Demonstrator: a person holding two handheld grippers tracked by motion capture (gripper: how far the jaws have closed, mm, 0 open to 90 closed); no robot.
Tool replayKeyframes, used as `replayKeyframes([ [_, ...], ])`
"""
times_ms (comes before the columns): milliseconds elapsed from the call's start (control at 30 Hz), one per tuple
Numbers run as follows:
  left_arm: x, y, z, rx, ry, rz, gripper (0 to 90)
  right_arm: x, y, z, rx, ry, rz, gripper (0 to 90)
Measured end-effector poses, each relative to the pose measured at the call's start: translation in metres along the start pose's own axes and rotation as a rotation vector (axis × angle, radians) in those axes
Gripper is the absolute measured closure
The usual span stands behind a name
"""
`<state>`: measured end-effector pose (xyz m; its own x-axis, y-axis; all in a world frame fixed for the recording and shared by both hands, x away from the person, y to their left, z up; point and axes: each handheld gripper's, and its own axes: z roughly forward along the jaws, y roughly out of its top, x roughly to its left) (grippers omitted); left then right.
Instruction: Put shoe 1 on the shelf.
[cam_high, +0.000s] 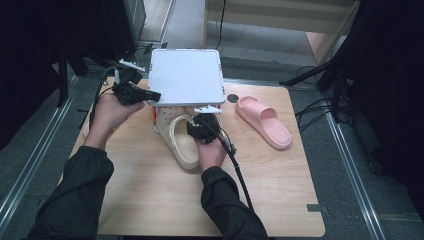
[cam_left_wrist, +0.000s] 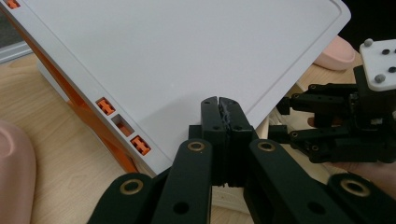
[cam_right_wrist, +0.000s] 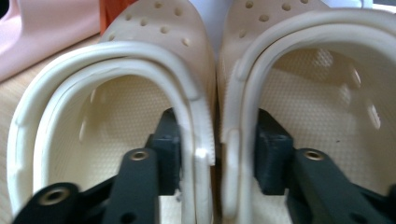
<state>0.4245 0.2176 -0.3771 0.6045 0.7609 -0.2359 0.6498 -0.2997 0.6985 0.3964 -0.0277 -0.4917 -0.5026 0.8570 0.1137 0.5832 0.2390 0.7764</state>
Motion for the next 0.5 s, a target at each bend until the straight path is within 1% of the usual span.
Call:
replayKeyframes([
  [33, 0.000, 0.000, 0.000, 0.000, 0.000, 0.000, 89.4, 0.000, -0.001, -0.001, 0.001, 0.001, 0.000, 57.0],
  [133, 0.000, 0.000, 0.000, 0.001, -0.002, 0.000, 89.4, -0.003, -0.002, -0.006, 0.003, 0.024, 0.021, 56.1],
  [167, 0.000, 0.000, 0.000, 0.001, -0.002, 0.000, 89.4, -0.003, -0.002, -0.006, 0.003, 0.024, 0.021, 56.1],
  [267, 0.000, 0.000, 0.000, 0.001, -0.002, -0.002, 89.5, -0.005, -0.003, -0.014, 0.004, 0.045, 0.029, 55.2],
  [300, 0.000, 0.000, 0.000, 0.001, -0.001, -0.006, 89.4, -0.006, -0.003, -0.020, 0.009, 0.054, 0.021, 55.0],
  [333, 0.000, 0.000, 0.000, 0.001, -0.001, -0.006, 89.4, -0.006, -0.003, -0.020, 0.009, 0.054, 0.021, 55.0],
  [367, 0.000, 0.000, 0.000, 0.004, 0.003, -0.004, 89.5, -0.007, -0.005, -0.028, 0.013, 0.065, 0.005, 55.1],
  [400, 0.000, 0.000, 0.000, 0.004, 0.003, -0.004, 89.5, -0.007, -0.005, -0.028, 0.013, 0.065, 0.005, 55.1],
  [433, -0.001, 0.001, 0.000, 0.006, 0.005, -0.002, 89.5, -0.008, -0.008, -0.037, 0.013, 0.085, -0.004, 57.9],
  [467, -0.001, 0.001, 0.000, 0.005, 0.007, -0.002, 89.5, -0.009, -0.009, -0.041, 0.009, 0.095, -0.003, 57.9],
  [500, -0.001, 0.001, 0.000, 0.005, 0.007, -0.002, 89.5, -0.009, -0.009, -0.041, 0.009, 0.095, -0.003, 57.9],
])
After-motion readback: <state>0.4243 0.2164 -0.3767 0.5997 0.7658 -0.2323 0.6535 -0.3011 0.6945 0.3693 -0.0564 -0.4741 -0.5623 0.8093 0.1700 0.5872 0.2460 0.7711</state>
